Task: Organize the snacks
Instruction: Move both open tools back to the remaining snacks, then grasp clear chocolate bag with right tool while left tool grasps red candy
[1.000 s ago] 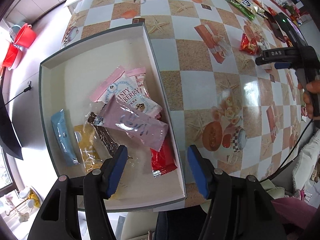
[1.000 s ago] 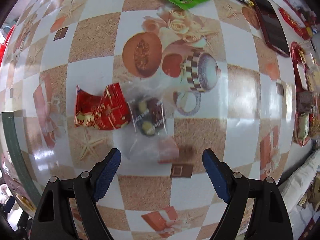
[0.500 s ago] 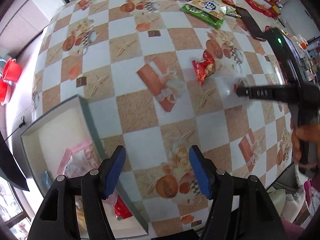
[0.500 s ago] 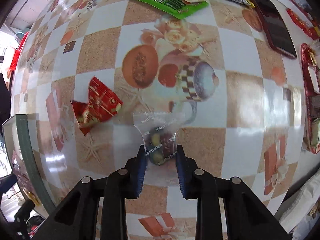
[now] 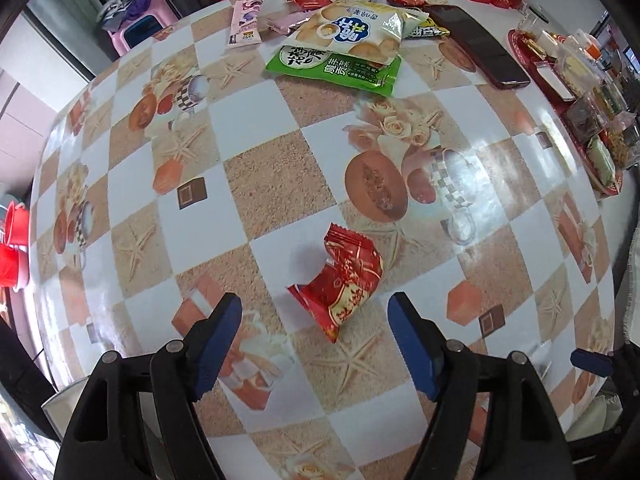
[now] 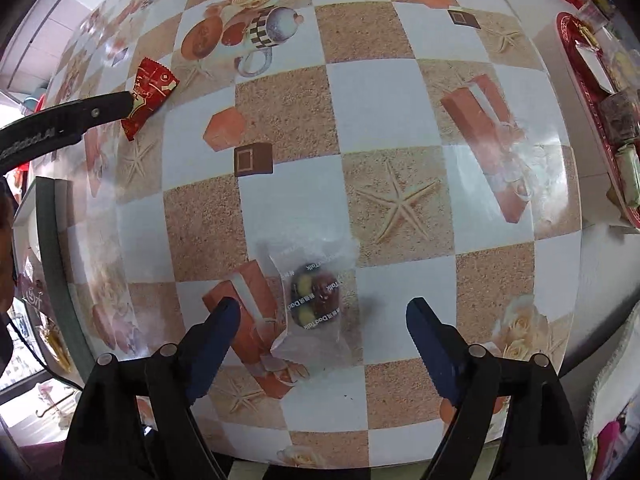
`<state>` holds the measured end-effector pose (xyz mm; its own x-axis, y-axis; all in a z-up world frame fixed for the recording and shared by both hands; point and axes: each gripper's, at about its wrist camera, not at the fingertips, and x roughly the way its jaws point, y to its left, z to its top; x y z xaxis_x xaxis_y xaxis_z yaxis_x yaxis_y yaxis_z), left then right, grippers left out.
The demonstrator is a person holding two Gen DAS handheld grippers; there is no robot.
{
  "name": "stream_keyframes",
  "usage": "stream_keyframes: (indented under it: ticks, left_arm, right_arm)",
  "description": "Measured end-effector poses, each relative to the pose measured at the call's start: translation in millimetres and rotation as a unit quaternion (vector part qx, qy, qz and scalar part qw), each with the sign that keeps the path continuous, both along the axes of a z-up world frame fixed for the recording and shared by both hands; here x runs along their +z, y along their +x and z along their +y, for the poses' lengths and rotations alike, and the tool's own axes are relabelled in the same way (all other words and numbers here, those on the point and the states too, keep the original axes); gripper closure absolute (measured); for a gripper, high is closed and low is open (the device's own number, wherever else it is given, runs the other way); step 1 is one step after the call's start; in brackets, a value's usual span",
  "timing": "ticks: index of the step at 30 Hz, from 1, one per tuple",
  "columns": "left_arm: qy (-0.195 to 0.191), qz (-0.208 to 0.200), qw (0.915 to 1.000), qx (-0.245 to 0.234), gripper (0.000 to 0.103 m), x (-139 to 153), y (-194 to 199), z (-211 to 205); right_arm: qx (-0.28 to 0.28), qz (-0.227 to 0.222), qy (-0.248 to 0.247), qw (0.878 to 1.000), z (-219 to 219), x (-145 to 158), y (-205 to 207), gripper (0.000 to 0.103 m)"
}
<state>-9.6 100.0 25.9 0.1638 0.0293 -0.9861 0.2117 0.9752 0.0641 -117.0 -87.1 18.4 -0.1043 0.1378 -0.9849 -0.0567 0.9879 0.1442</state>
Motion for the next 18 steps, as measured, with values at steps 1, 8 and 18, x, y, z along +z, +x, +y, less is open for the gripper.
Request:
stream_keyframes:
  ticks: [1, 8, 18]
  left_arm:
    - [0.006, 0.005, 1.0, -0.006, 0.024, -6, 4, -3]
    - [0.02, 0.019, 0.9992, -0.03, 0.022, -27, 16, -15]
    - [-0.014, 0.038, 0.9983, -0.042, 0.063, -23, 16, -23]
  right_arm:
    - [-0.003, 0.001, 0.001, 1.0, -1, 1, 2, 0.017]
    - [-0.133, 0.039, 0.034, 0.99, -31, -5, 21, 0.017]
    - [-0.091, 0.053, -0.024, 0.994, -24, -23, 18, 0.034]
